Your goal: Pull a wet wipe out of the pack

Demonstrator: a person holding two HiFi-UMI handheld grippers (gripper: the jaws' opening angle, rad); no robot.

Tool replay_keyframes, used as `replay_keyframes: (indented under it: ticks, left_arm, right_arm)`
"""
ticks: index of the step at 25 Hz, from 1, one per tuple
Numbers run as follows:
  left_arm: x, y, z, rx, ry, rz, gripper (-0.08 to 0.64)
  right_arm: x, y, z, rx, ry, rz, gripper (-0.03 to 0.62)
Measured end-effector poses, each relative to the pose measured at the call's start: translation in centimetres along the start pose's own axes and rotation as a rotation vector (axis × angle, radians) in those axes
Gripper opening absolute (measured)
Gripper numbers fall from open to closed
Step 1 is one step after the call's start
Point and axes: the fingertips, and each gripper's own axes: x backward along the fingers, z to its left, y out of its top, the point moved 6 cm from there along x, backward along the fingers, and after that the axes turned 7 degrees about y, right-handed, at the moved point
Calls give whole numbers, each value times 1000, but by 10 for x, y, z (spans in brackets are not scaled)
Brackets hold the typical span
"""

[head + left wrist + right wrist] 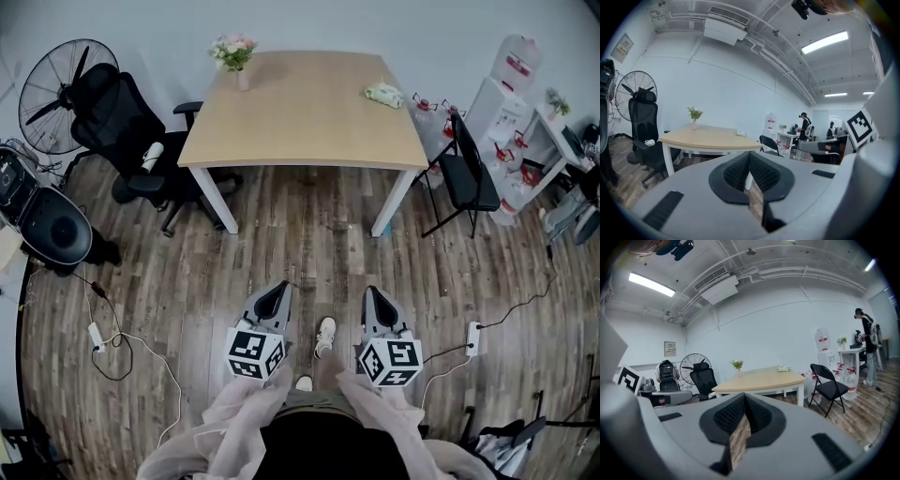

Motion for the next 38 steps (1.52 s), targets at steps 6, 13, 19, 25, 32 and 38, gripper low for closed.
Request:
replay_keyframes:
  ticks: [6, 13, 19, 25, 32, 38]
  left_arm:
    - [-36, 10, 4, -1, -13, 4, 12]
    - [-75, 21, 10, 3, -9, 15, 12]
    - [-120, 34, 8, 4, -8, 13, 12]
    - [-166, 40, 10, 11, 0, 6, 12]
    - [-206, 44, 11, 16, 18, -3, 12]
    - [-221, 42, 8, 23, 33, 5, 12]
  right_arm:
    - [-31, 10, -21, -12, -8, 3, 12]
    - [-63, 27, -44, -7, -1, 5, 12]
    - [-94, 43, -76, -5, 5, 7, 12]
    - [-130, 54, -107, 4, 20, 11, 12]
    - [-160, 63, -137, 17, 36, 14, 12]
    - [-171, 63, -152, 13, 39, 26, 12]
